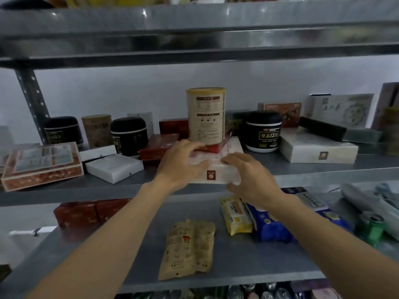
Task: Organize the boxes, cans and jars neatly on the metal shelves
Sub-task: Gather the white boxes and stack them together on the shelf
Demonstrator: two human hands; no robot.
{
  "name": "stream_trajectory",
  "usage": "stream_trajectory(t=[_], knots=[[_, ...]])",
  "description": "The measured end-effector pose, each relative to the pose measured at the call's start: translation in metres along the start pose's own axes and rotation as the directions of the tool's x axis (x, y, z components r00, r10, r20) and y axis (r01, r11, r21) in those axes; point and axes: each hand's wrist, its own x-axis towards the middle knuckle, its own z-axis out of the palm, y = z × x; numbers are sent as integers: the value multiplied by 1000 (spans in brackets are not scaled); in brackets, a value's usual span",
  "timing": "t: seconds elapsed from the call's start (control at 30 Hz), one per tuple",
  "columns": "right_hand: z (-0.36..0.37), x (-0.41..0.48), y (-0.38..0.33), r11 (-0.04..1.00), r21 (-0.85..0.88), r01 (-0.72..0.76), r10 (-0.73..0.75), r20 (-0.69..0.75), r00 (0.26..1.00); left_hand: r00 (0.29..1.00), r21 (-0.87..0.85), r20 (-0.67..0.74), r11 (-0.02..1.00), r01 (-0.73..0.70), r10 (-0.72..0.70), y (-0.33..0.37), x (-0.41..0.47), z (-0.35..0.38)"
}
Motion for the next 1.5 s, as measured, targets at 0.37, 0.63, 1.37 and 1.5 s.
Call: stream_trajectory(t=[0.37,0.63,1.37,1.5], knots=[[3,7,9,999,-12,45,-45,-14,999,935,-186,8,918,349,-354,16,56,12],[0,5,8,998,-15,66,-66,32,997,912,-226,-22,891,394,-409,18,67,24],[-22,-2,13,987,-112,118,-102,137,985,853,-278,-84,835,476,-514,2,63,-3],[-29,-7,21,983,-119,138,-123,128,984,855,-285,-56,829,482,-516,2,64,-5]])
